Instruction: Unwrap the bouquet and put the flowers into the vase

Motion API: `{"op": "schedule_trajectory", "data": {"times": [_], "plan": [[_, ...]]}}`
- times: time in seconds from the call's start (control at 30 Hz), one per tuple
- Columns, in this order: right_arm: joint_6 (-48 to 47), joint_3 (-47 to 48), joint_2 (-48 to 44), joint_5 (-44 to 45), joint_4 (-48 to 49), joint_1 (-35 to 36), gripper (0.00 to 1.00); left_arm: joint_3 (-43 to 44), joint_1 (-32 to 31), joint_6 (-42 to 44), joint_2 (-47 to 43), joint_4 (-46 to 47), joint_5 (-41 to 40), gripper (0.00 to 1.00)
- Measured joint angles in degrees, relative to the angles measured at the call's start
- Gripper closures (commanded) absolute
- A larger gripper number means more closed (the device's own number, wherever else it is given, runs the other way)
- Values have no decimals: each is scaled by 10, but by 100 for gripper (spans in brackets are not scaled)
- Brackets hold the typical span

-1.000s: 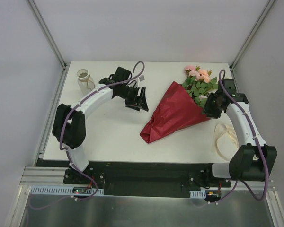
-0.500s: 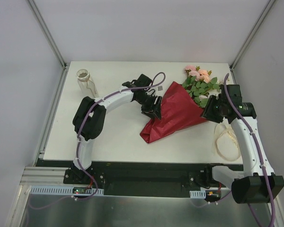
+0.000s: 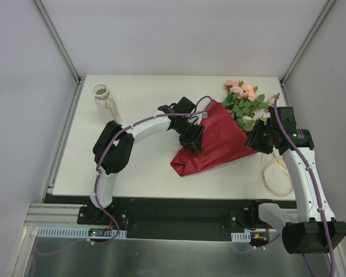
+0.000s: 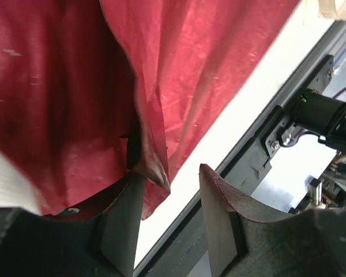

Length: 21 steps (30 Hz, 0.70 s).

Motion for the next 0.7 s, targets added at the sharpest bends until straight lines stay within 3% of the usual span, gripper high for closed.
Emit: {"op": "schedule_trajectory", "data": {"times": [0.33,0.47,0.7], "plan": [[10,105,58,-10,-17,-15,56,-46,-86,31,-106,2,41,42],[19,157,104,-40,-17,-17,57,-64,-86,52,-148,0,71,41],[27,183,139,-59,-20,-16,55,-63,-81,81,-134,-17,103,41]]}}
